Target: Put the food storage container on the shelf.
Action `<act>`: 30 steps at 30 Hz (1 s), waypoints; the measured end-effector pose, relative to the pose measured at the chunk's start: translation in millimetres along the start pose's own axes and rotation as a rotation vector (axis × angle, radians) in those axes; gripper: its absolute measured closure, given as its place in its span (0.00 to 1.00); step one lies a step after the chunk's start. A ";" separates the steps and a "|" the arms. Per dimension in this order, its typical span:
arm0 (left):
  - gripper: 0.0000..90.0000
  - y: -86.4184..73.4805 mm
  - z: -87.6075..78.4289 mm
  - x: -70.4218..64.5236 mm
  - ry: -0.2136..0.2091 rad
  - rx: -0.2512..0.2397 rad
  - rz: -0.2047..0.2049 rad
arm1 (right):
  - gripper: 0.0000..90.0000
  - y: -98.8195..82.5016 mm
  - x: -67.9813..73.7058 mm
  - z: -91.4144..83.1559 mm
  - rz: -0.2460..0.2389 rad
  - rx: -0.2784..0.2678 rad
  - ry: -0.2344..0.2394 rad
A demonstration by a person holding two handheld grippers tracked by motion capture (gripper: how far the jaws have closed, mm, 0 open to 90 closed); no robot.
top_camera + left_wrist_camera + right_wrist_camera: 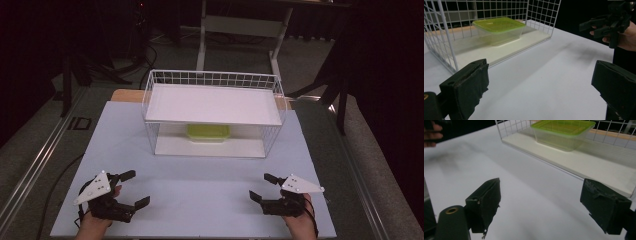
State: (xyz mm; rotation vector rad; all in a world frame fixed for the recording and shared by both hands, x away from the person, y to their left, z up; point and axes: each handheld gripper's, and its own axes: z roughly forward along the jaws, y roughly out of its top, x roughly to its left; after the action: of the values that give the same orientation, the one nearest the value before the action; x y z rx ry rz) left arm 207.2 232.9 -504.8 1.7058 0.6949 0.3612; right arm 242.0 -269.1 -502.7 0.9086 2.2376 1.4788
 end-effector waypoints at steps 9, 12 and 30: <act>0.02 -3.9 3.0 2.9 -0.018 0.005 -0.018 | 0.19 -10.6 -10.2 5.9 0.013 0.010 0.040; 0.02 -3.4 2.3 2.6 -0.018 0.006 -0.008 | 0.19 -8.1 -10.0 2.2 0.020 -0.021 0.048; 0.02 -4.2 2.4 1.0 -0.053 0.010 -0.003 | 0.19 -5.5 -11.2 3.3 0.008 -0.011 0.118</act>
State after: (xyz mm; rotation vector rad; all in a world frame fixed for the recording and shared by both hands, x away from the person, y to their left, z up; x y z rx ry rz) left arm 208.4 232.2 -509.6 1.7175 0.6612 0.3100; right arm 250.4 -275.5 -510.1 0.8485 2.3081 1.5849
